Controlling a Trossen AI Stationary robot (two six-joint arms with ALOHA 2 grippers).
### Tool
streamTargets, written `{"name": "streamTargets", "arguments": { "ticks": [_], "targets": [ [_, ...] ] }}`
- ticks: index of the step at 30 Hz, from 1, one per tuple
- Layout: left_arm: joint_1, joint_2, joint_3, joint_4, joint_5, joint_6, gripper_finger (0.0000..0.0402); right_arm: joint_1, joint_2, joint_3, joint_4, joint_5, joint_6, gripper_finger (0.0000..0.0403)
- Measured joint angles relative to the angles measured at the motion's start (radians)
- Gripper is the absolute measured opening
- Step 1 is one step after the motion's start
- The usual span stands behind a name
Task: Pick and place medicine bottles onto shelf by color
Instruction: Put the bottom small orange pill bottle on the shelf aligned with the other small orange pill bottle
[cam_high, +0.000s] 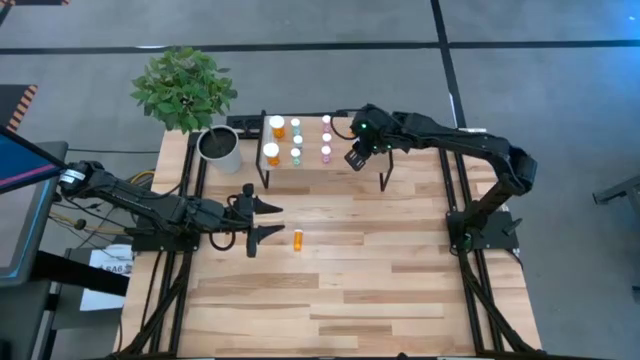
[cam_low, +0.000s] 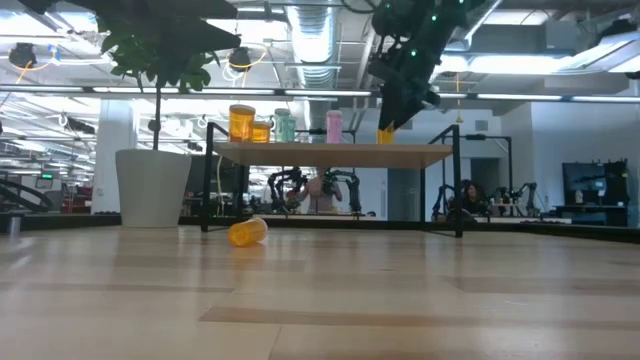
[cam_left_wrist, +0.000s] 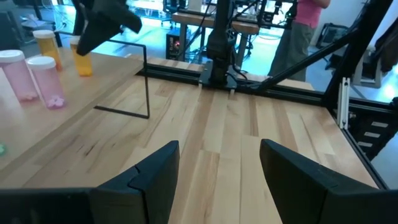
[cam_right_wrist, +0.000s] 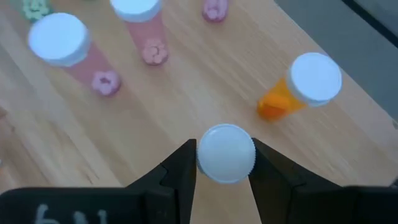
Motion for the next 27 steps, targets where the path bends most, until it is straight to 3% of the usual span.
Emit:
{"name": "streamTargets", "arguments": {
  "ticks": [27],
  "targets": [
    [0.0,0.0,0.0,0.001,-0.006,0.0,0.0212,-0.024,0.008,-0.004,0.086,-0.004,-0.003,0.0142]
  ]
}}
